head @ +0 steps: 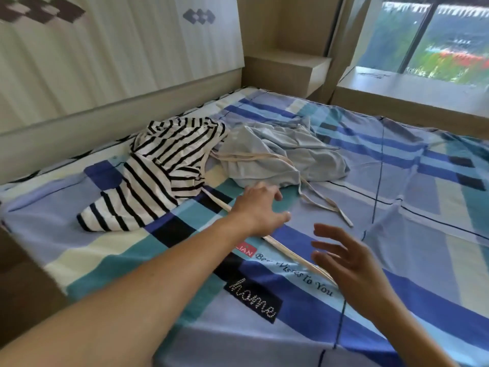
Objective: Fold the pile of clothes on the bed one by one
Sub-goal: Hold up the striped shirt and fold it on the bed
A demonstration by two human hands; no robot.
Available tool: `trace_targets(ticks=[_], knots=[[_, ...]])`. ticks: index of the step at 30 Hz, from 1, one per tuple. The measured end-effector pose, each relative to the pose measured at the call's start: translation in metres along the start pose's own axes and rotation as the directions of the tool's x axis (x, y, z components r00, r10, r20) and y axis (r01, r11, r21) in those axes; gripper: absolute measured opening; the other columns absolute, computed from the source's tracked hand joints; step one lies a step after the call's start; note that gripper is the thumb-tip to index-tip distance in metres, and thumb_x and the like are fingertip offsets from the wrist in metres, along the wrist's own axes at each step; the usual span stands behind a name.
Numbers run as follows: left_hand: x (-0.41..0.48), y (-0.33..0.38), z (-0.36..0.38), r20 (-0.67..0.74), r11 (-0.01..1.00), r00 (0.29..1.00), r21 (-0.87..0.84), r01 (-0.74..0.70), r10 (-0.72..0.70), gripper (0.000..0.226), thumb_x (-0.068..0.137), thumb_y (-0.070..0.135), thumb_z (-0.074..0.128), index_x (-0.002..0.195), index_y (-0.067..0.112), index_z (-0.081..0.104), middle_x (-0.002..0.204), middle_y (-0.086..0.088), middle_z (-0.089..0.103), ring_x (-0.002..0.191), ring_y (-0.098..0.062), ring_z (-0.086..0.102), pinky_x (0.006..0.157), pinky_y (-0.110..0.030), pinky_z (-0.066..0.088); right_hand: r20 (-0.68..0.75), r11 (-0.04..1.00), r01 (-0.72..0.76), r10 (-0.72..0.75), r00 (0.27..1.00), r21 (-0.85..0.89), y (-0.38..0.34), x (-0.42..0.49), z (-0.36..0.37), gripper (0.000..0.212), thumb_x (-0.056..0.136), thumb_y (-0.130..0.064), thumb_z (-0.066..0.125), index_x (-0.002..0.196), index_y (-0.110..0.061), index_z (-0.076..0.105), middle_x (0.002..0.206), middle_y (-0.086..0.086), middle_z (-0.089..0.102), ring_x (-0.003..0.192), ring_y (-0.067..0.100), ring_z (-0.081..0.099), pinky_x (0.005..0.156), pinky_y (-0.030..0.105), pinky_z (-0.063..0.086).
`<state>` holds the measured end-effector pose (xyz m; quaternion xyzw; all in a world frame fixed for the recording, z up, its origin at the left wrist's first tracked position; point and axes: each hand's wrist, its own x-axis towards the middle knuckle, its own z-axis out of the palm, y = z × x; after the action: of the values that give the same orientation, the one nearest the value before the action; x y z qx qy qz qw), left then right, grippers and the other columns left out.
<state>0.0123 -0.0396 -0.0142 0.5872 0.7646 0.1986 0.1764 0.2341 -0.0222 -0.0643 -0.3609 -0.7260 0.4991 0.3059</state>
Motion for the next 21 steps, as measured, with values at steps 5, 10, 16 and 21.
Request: trace_targets(ticks=[5, 10, 16, 21], knots=[[0.030, -0.085, -0.007, -0.174, 0.906, 0.941, 0.266, 0.328, -0.290, 0.065, 0.087, 0.050, 0.066, 0.142, 0.023, 0.045, 0.155, -0.013, 0.029, 0.143, -0.039, 0.024, 0.115, -0.052, 0.029, 0.029, 0.998, -0.034, 0.035, 0.999, -0.049, 0.010, 0.002, 0.017, 0.042, 0.074, -0.053, 0.078, 0.113, -0.047, 0.063, 0.121, -0.016, 0.068, 0.109, 0.005, 0.068, 0.097, 0.044, 0.054], [0.029, -0.168, -0.020, -0.342, 0.741, 0.759, 0.213, 0.636, -0.553, 0.104, 0.086, 0.046, 0.072, 0.159, 0.025, 0.001, 0.165, -0.018, -0.016, 0.149, -0.050, -0.003, 0.115, -0.070, 0.018, 0.018, 0.997, -0.054, 0.055, 0.998, -0.061, 0.010, 0.002, 0.014, 0.036, 0.078, -0.032, 0.075, 0.107, -0.050, 0.063, 0.119, -0.021, 0.067, 0.104, 0.008, 0.070, 0.092, 0.039, 0.055], [0.017, -0.184, -0.039, -0.538, 0.897, 0.760, 0.016, 0.442, -0.365, 0.036, 0.096, 0.009, 0.055, 0.131, 0.016, 0.061, 0.119, -0.012, 0.067, 0.107, -0.035, 0.063, 0.082, -0.043, 0.052, 0.018, 0.999, -0.024, 0.025, 1.000, -0.032, 0.005, -0.003, 0.015, 0.058, 0.058, -0.072, 0.079, 0.109, -0.051, 0.064, 0.111, -0.016, 0.069, 0.099, 0.010, 0.071, 0.084, 0.028, 0.057], [0.007, -0.066, -0.056, -0.383, 0.988, 0.923, -0.128, -0.084, 0.029, 0.035, 0.092, 0.006, 0.056, 0.062, 0.022, 0.049, 0.060, 0.005, 0.050, 0.058, -0.017, 0.049, 0.056, -0.030, 0.036, 0.003, 0.998, -0.019, 0.019, 1.000, 0.066, -0.017, -0.007, 0.019, 0.077, 0.052, -0.070, 0.084, 0.122, -0.055, 0.057, 0.115, -0.009, 0.066, 0.100, 0.016, 0.072, 0.080, 0.026, 0.058]])
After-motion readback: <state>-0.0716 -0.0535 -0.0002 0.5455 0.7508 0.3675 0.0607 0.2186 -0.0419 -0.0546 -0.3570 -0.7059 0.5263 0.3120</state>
